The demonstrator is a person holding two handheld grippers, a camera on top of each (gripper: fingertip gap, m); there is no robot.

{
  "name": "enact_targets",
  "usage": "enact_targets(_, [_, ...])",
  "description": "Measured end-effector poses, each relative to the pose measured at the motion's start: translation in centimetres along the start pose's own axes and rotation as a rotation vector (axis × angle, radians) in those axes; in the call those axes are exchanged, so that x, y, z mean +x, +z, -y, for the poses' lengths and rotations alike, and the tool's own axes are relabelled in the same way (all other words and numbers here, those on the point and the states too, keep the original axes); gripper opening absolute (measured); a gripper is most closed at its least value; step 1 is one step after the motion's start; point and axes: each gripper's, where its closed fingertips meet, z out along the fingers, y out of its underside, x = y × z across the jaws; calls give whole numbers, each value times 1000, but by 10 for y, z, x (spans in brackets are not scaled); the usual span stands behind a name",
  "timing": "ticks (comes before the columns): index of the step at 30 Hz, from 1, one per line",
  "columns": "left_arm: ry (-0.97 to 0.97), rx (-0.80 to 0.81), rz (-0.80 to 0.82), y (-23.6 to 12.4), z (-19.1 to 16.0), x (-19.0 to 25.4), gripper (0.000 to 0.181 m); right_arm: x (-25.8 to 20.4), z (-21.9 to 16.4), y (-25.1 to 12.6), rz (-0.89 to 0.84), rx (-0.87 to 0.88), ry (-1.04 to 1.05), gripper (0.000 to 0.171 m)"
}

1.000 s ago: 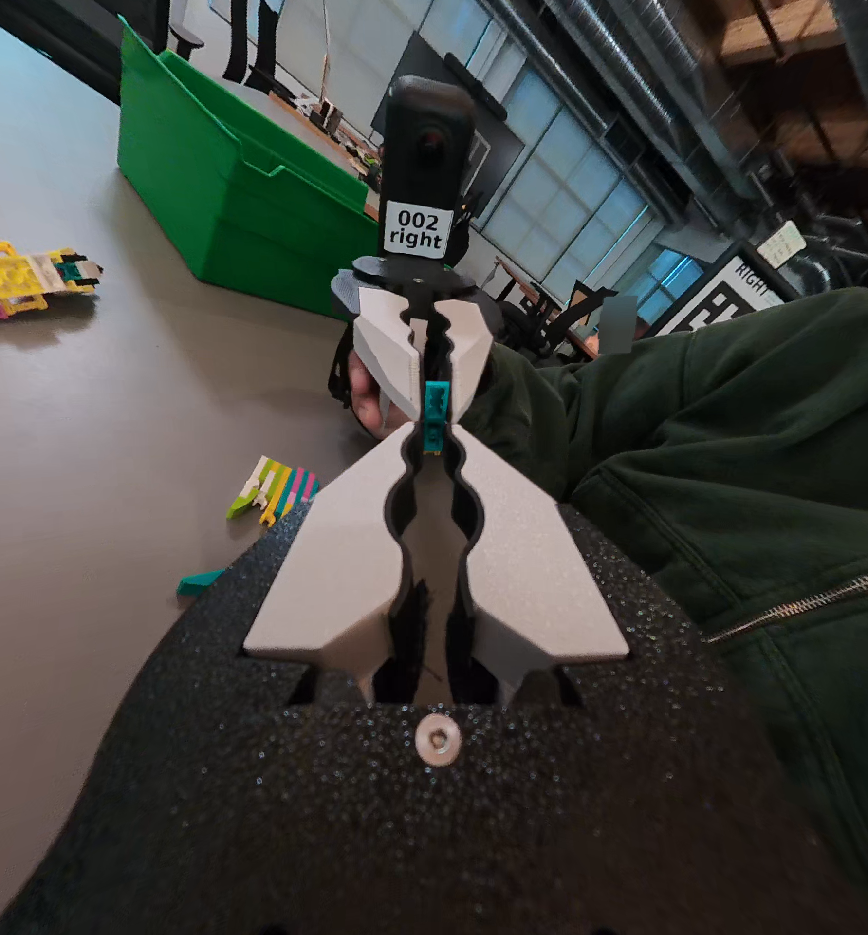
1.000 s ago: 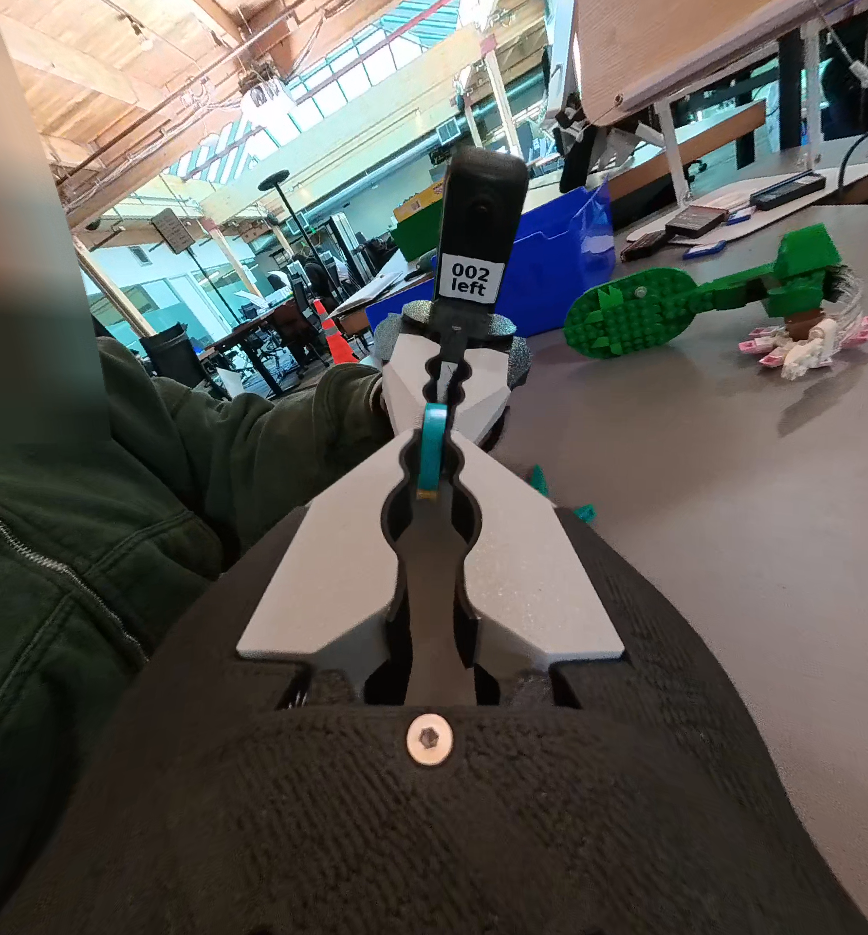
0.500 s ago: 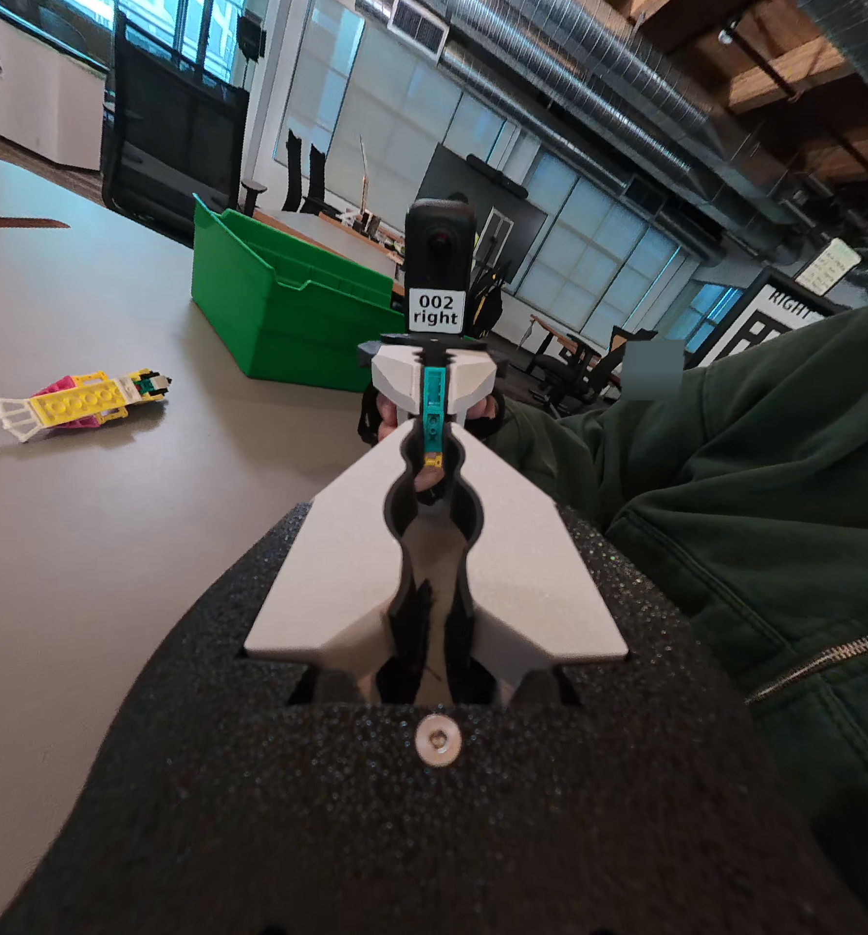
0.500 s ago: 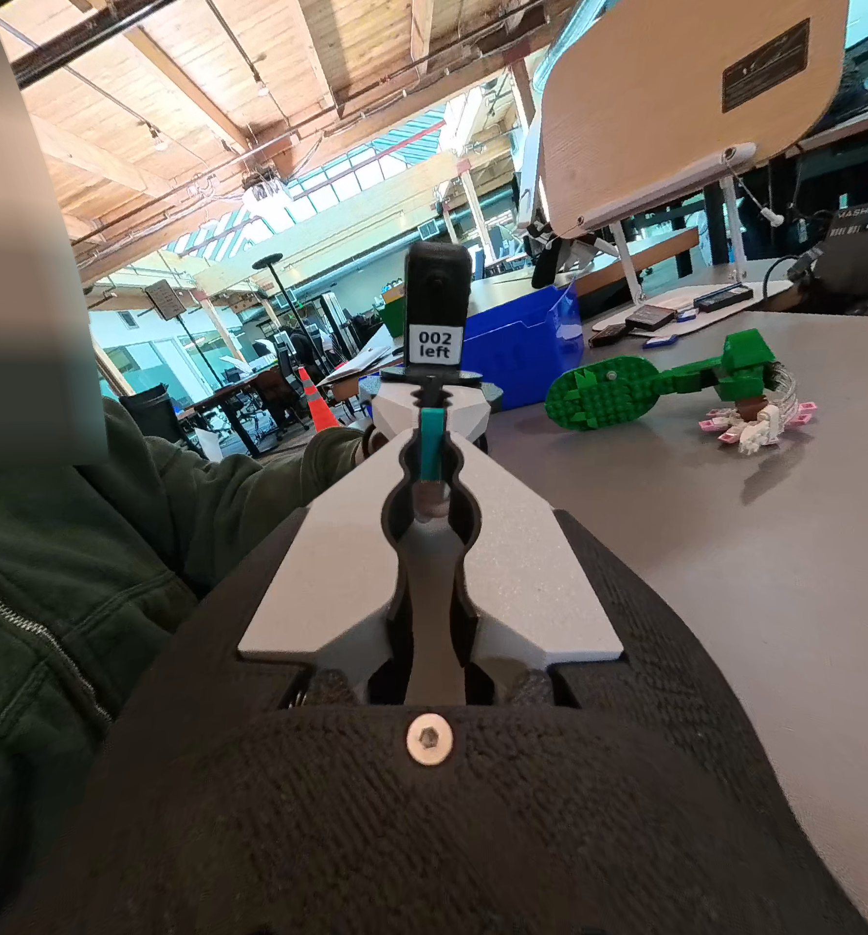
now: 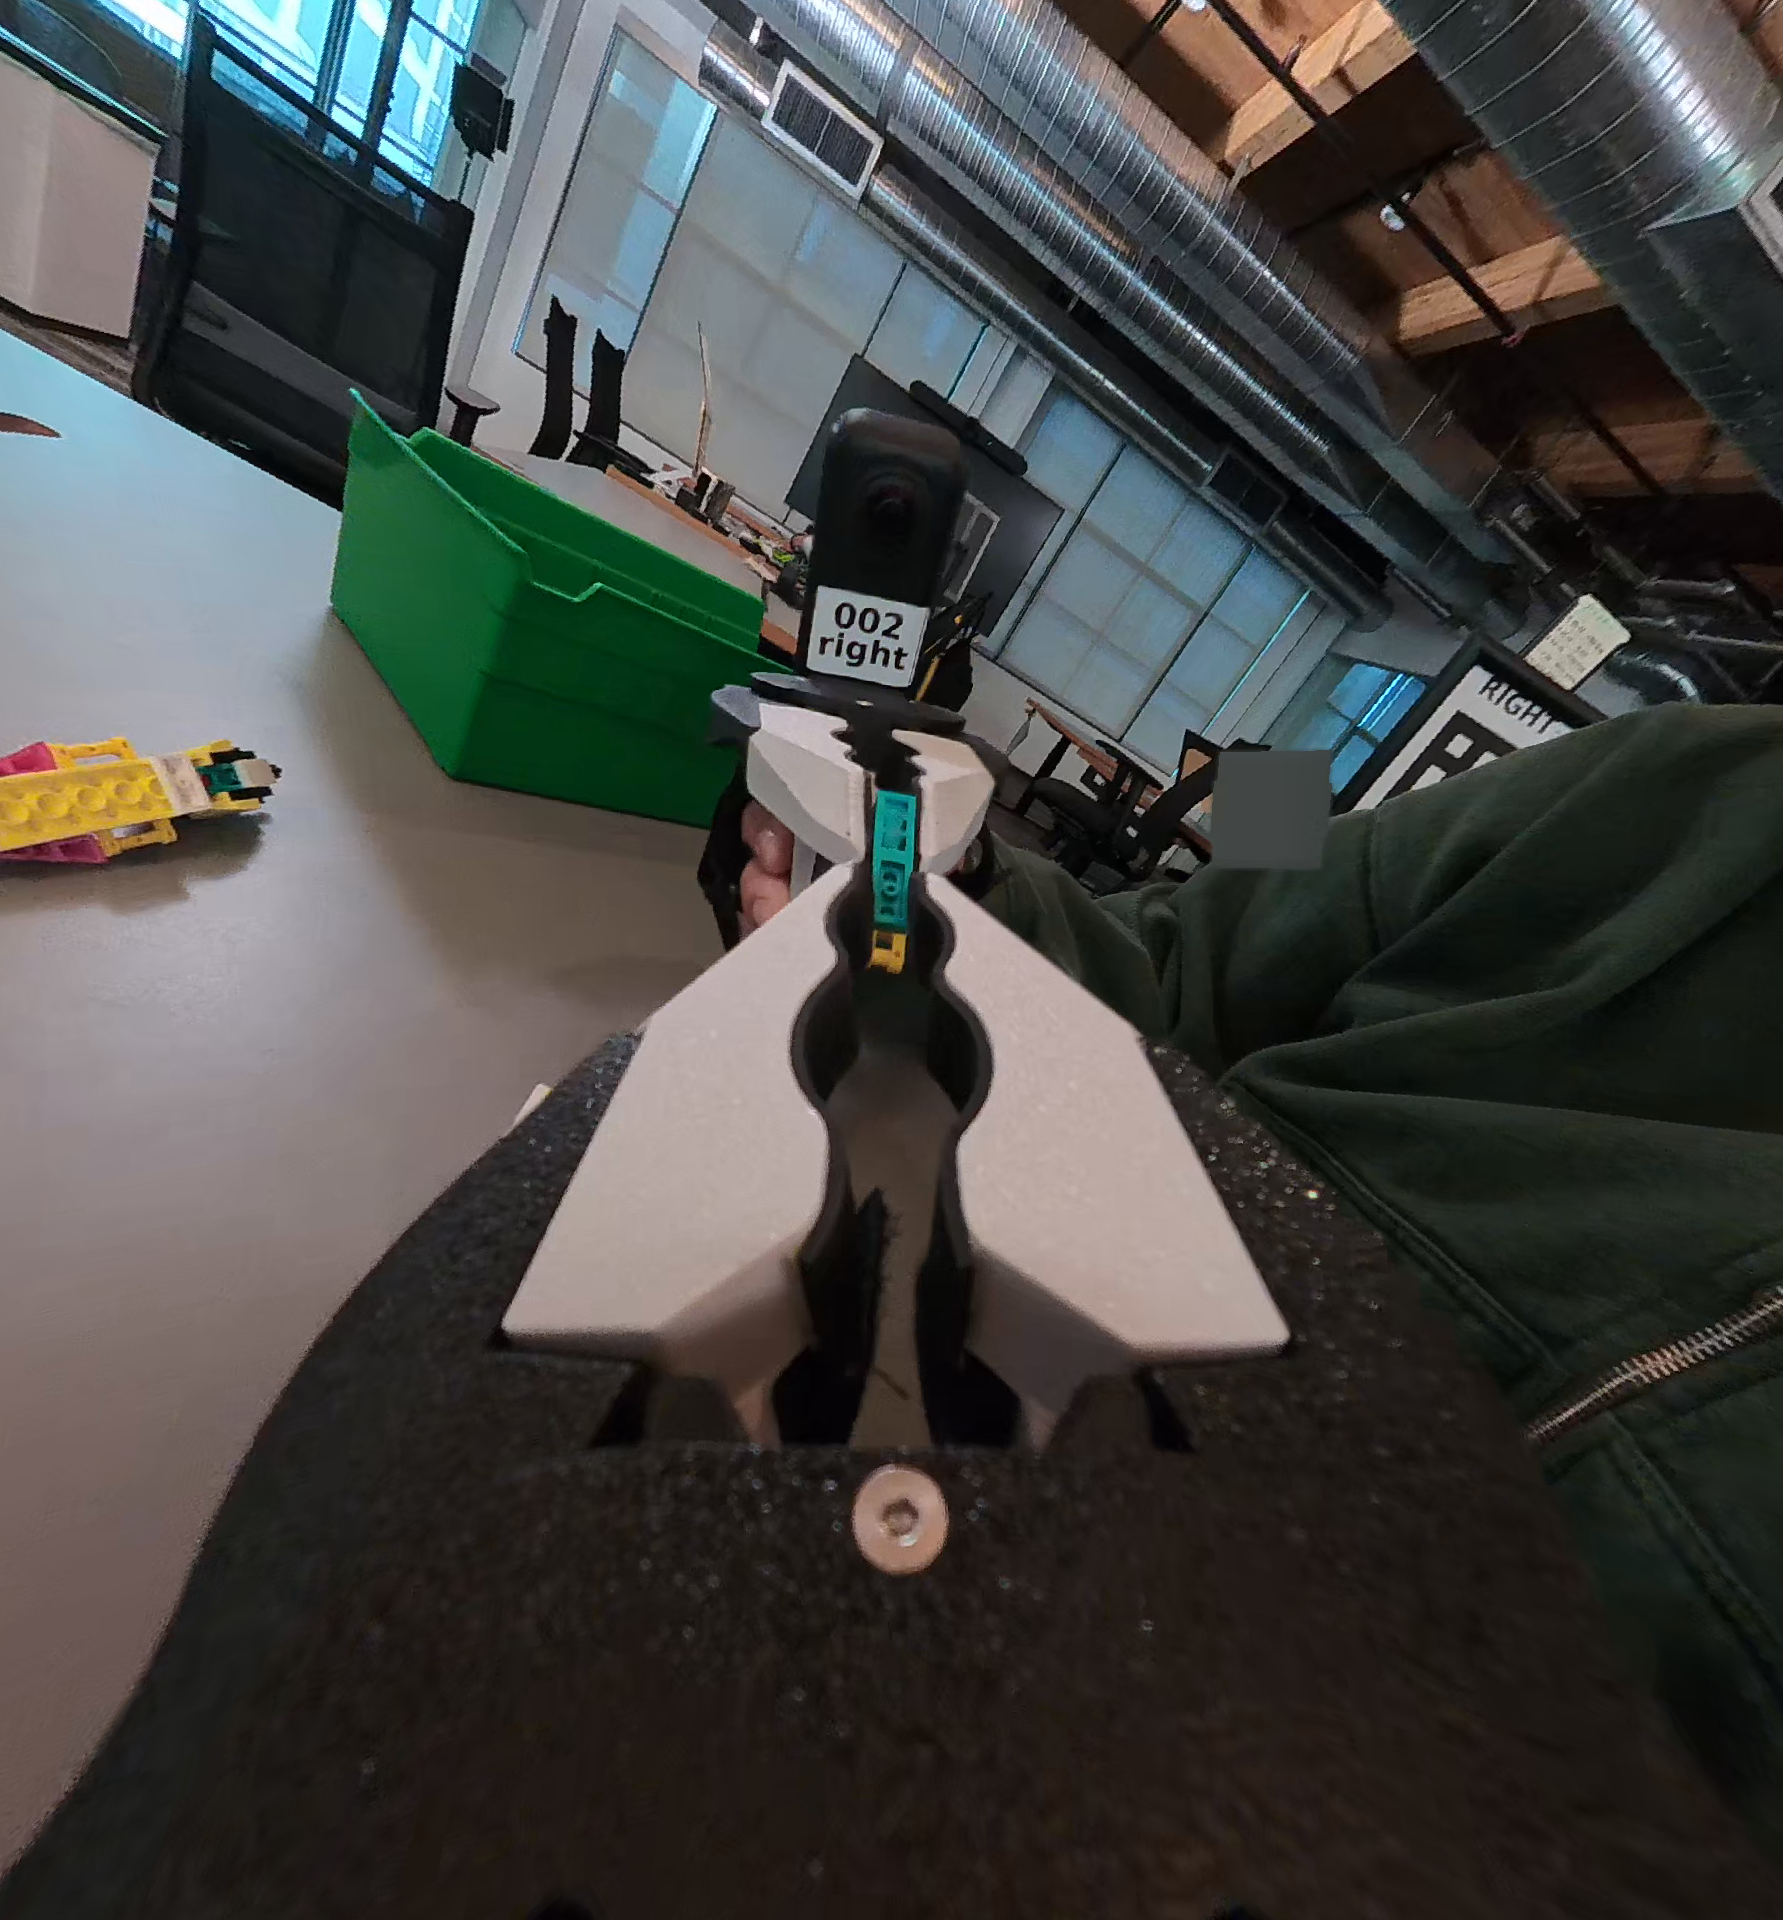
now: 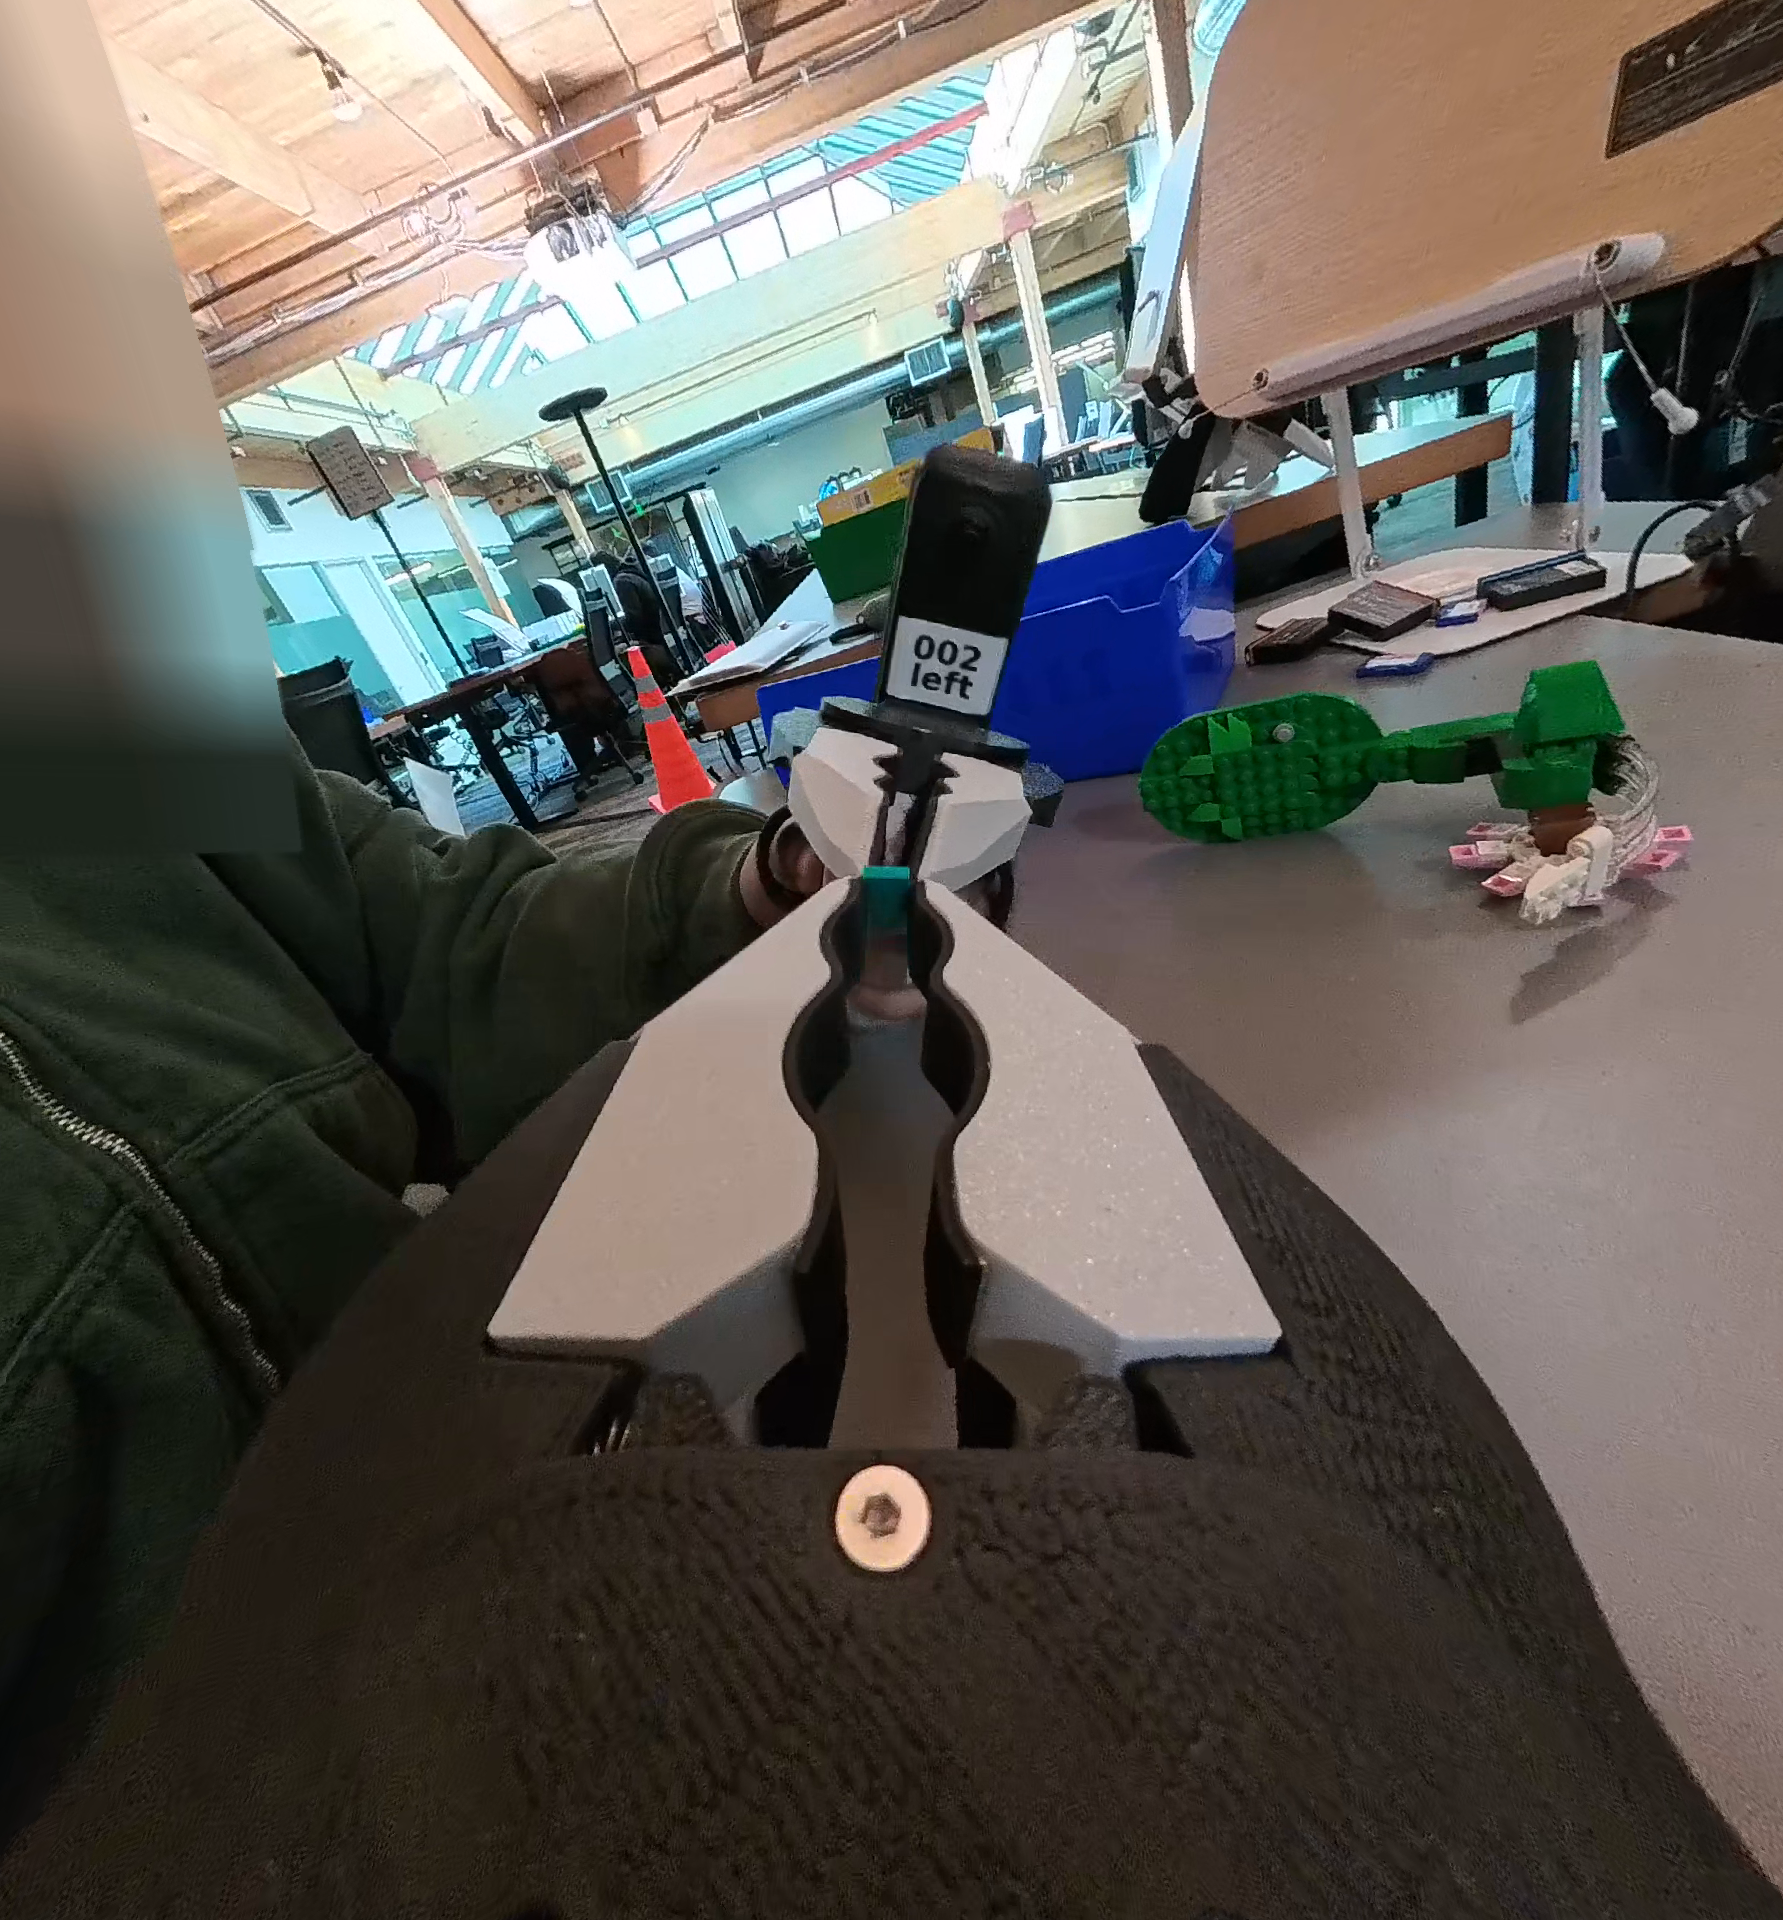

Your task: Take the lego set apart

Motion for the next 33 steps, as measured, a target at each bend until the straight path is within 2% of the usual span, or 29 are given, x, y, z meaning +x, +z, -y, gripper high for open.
enact_targets(4, [-37, 8, -16, 0, 0, -1, 5, 1, 1, 0, 8, 14, 33, 5])
enact_targets(9, [178, -22, 130, -5, 4, -10, 9, 13, 1, 3, -17, 86, 187, 5])
enact_targets(13, [133, -6, 107, -7, 5, -10, 12, 20, 7, -2, -17, 141, 259, 5])
enact_targets(20, [-87, -3, 7, -4, 0, -9, 7, 12, 1, 3, 19, 88, 246, 5])
enact_targets(23, [-106, -60, 4, -1, -11, -9, 7, 11, -3, 5, 16, 61, 232, 5])
enact_targets(25, [-49, -58, 45, -1, -10, -11, 6, 12, -3, 5, -3, 59, 220, 5])
enact_targets(28, [-23, 23, 33, -2, 2, -7, 6, 11, 2, 5, -17, 91, 201, 13])
enact_targets(33, [-43, 67, 11, -2, 6, -5, 6, 9, 2, 6, 1, 99, 198, 11])
